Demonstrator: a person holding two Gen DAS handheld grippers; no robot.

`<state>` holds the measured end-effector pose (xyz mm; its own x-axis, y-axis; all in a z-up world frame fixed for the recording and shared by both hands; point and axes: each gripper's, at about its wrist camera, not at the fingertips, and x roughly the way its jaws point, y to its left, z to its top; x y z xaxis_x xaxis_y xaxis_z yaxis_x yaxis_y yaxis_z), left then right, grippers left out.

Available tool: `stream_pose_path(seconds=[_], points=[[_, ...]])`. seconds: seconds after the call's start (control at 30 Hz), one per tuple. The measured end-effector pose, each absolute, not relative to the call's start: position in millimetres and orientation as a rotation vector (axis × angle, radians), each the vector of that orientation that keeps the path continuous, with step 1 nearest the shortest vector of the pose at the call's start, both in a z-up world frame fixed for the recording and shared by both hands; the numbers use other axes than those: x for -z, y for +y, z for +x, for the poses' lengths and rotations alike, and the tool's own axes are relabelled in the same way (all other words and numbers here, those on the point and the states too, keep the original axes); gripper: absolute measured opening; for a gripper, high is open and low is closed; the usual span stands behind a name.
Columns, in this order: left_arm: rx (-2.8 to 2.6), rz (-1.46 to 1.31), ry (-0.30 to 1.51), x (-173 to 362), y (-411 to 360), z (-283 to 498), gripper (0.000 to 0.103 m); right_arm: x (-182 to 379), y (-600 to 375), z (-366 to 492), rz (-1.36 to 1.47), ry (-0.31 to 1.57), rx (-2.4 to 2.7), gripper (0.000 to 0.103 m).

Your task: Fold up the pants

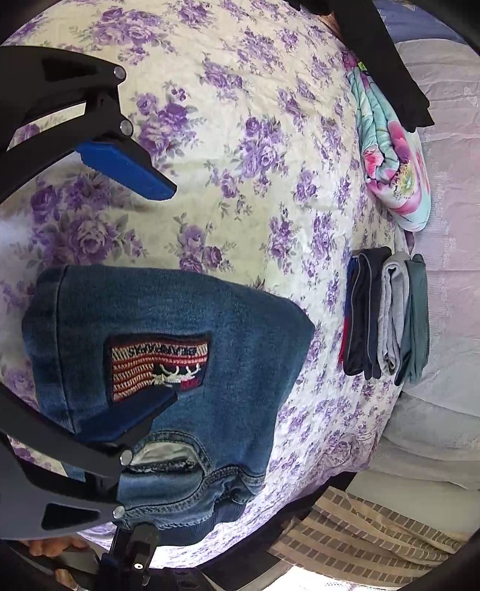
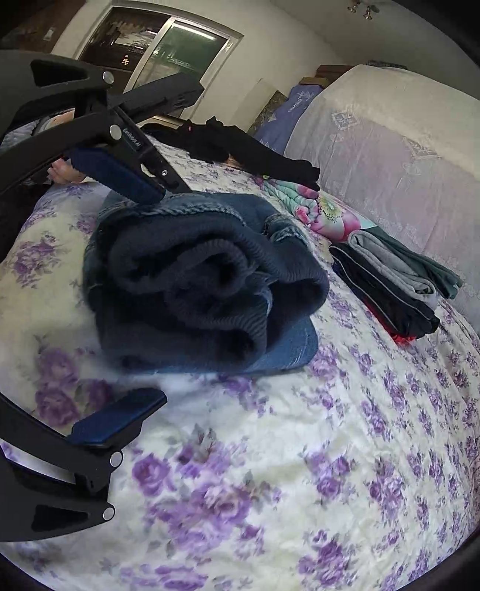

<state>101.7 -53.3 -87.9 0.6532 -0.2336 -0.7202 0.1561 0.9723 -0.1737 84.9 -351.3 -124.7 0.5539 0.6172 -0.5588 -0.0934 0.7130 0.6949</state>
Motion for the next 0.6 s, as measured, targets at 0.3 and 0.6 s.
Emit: stream_pose_path(seconds=[0.3,0.6], points=[[0.462,-0.373,0.968,120.4,-40.7,116.2,0.098,128.3,-342.4,95.7,0.640,0.853,-0.481,0.099],[0.470,-0.395,0.967,122.8,-42.8,132.7,0.099,132.0,-351.6,100.9,0.735,0.864,-0.507,0.100]])
